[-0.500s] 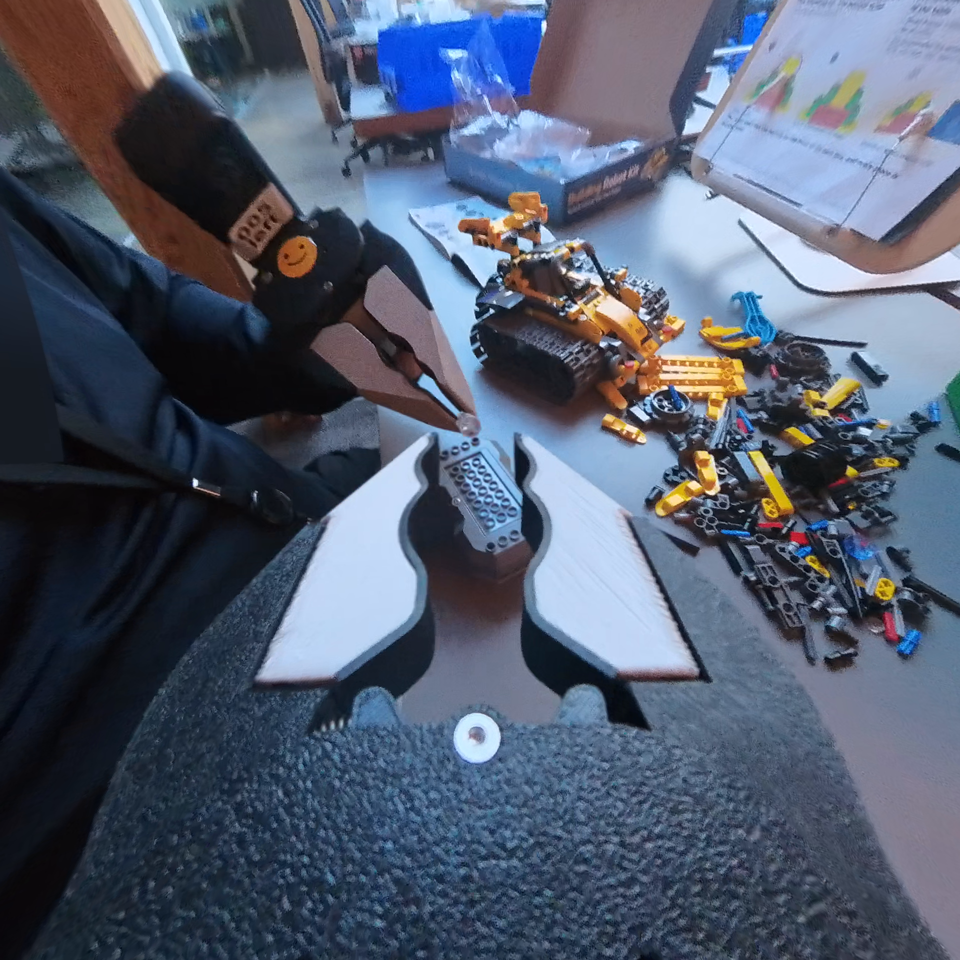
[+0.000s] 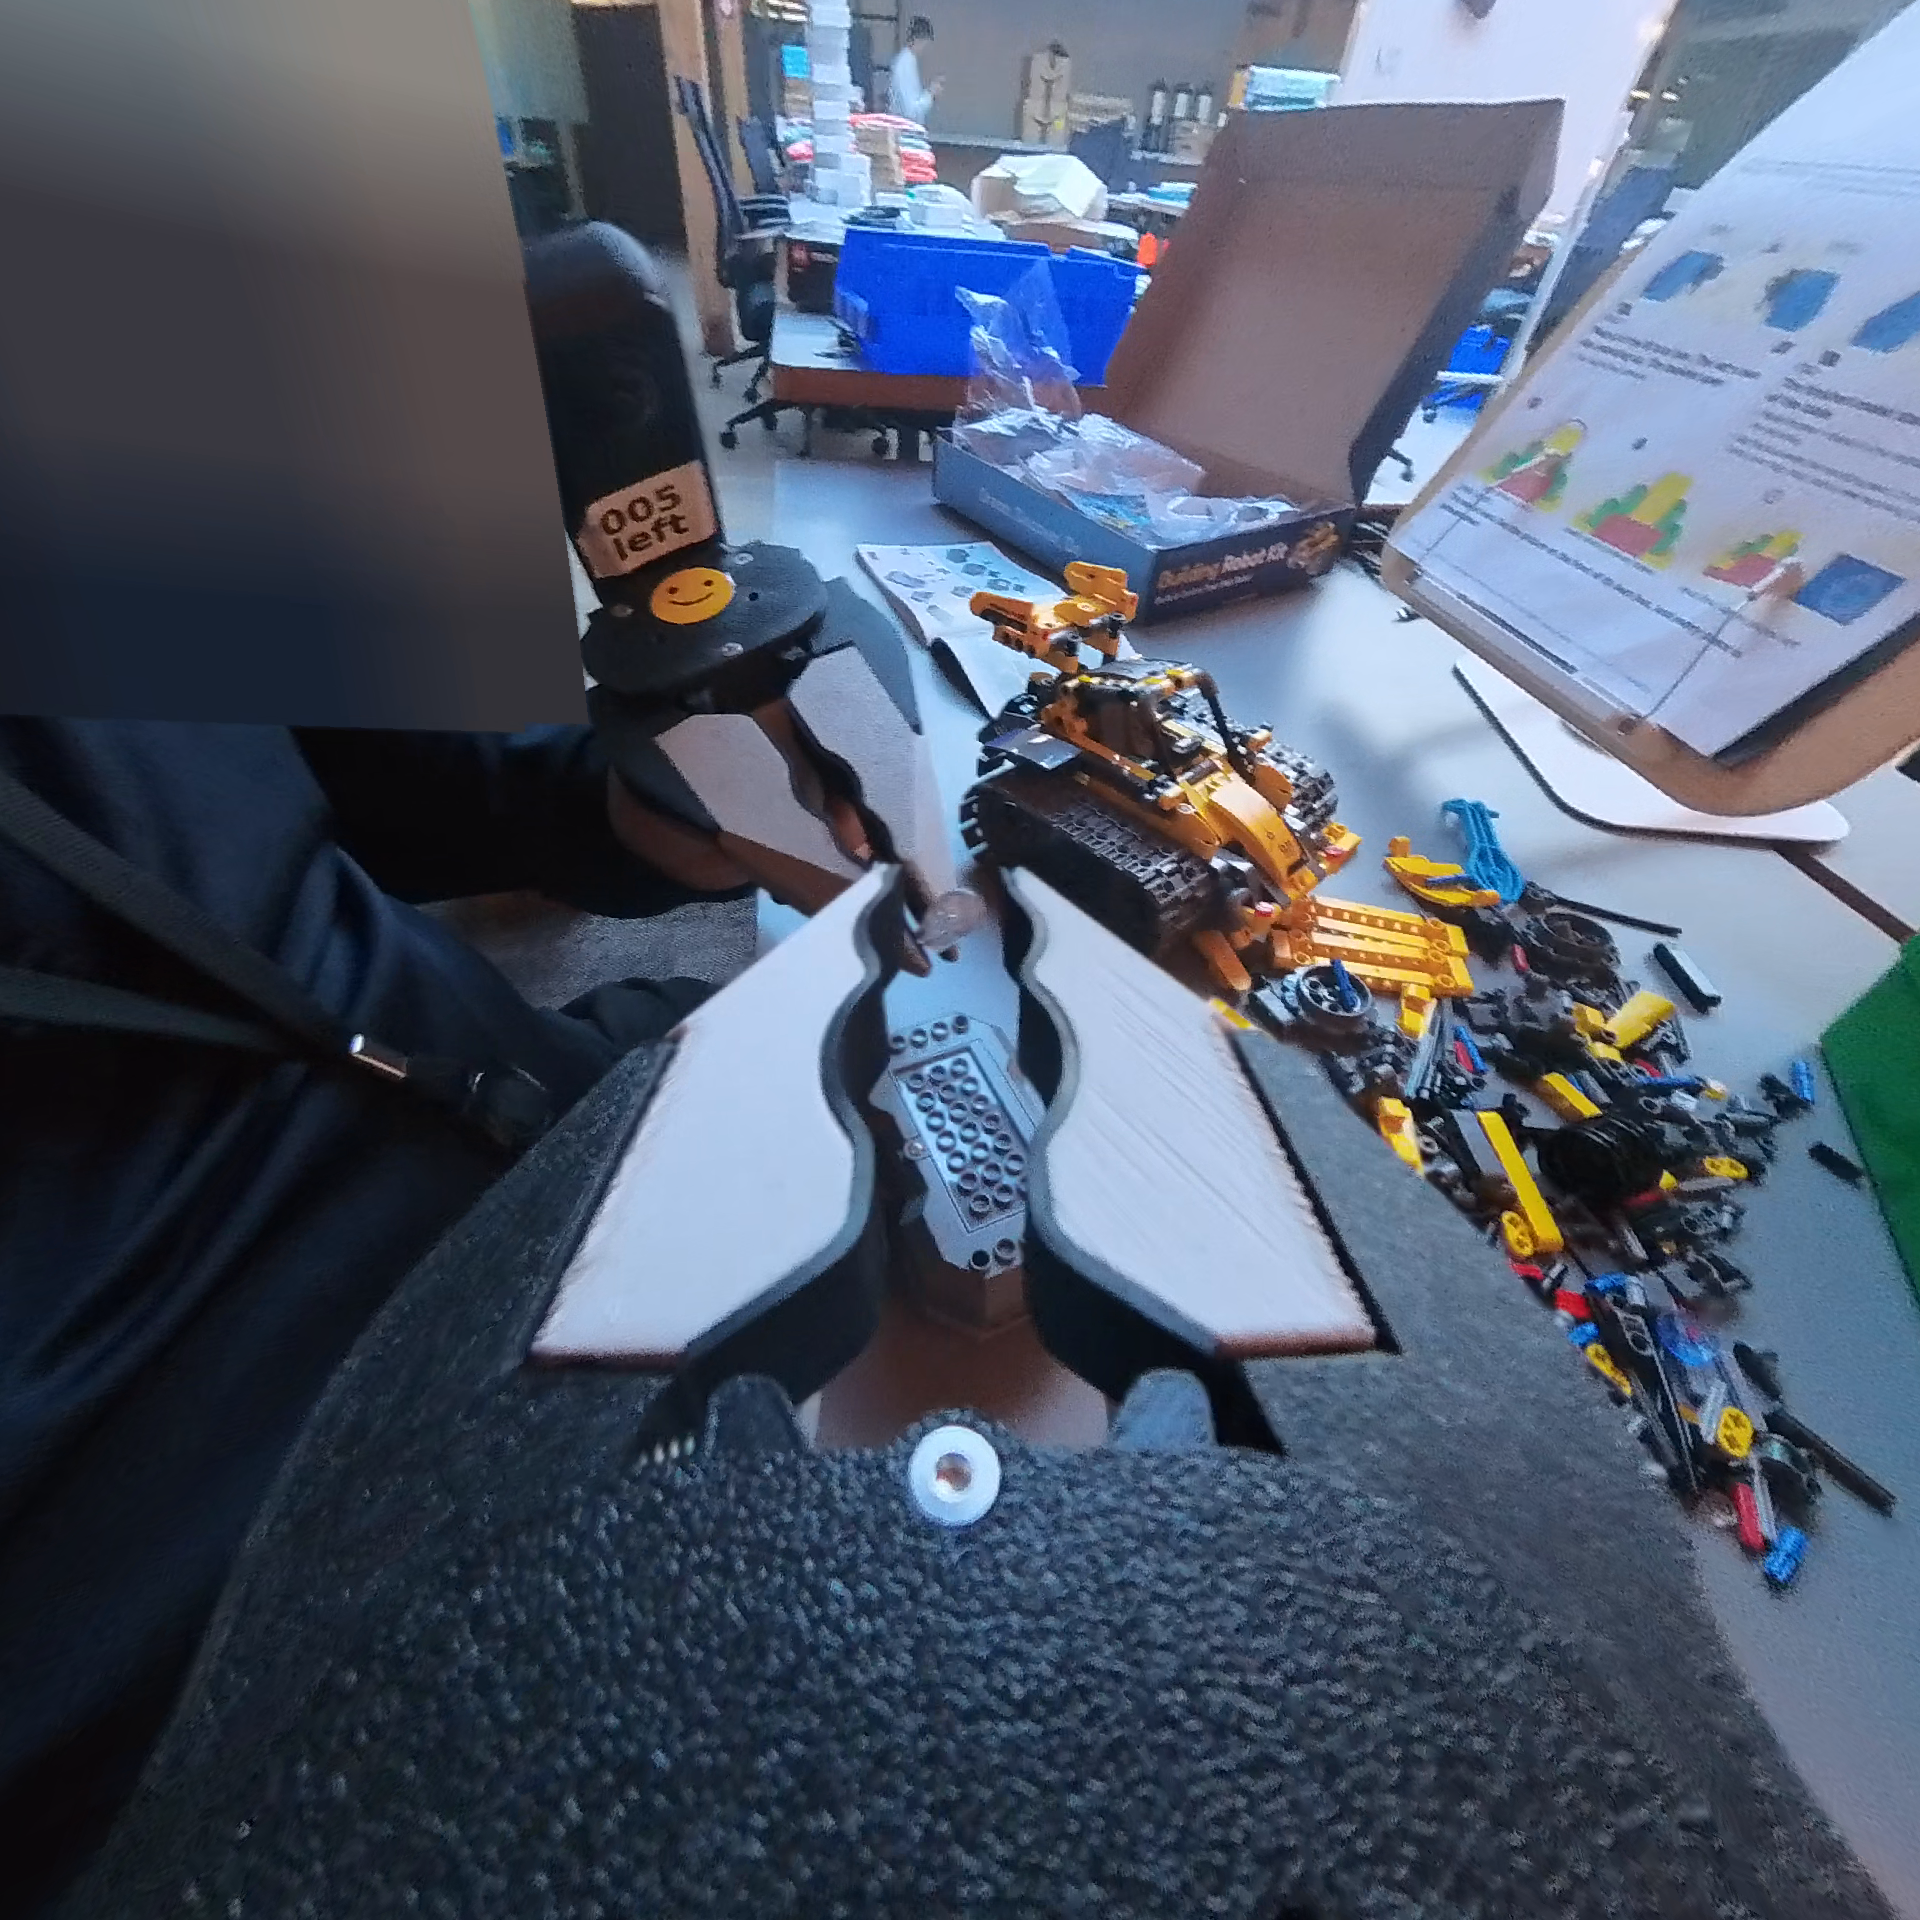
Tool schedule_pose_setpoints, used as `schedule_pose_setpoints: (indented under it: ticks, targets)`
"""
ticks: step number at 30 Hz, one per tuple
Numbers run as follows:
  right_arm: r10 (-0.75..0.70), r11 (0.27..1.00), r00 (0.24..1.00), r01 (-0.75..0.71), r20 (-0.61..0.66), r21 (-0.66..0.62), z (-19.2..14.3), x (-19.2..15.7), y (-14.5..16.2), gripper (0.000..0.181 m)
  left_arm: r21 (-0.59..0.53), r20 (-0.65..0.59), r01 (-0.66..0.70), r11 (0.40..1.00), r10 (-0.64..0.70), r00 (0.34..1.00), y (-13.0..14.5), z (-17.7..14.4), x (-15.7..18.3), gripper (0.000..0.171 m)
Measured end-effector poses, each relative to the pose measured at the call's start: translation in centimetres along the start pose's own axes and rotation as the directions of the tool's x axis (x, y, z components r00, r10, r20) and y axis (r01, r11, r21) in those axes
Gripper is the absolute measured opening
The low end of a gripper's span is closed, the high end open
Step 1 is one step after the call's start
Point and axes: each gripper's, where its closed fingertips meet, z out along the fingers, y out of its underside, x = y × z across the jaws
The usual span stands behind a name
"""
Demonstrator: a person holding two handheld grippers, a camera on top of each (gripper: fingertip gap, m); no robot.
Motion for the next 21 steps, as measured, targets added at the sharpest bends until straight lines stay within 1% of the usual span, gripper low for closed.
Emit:
schedule_pose_setpoints:
  ticks: [7, 15, 18, 21]
  targets:
    - [0.020, 0.999, 0.999, -0.018, 0.048, -0.045, 0.7, -0.2, 0.8, 0.011, 0.015, -0.008, 0.014, 1.000, -0.013, 1.000, -0.1, 0.0, -0.1, 0.000]
    - [0.029, 0.988, 0.996, -0.016, 0.085, -0.153, 1.0, 0.1, 2.1, 0.010, -0.048, -0.015, 0.023, 0.999, -0.024, 1.000, 1.2, 0.4, -0.1, 0.000]
    - [0.024, 0.986, 0.995, -0.008, 0.097, -0.164, 1.2, 0.1, 2.4, 0.010, -0.056, -0.022, 0.031, 0.998, -0.033, 0.999, 1.4, 0.5, -0.1, 0.000]
    - [0.010, 0.977, 0.996, 0.010, 0.094, -0.213, 1.4, 0.2, 3.3, 0.012, -0.052, -0.027, 0.032, 0.998, -0.033, 0.999, 1.3, 0.5, 0.0, 0.000]
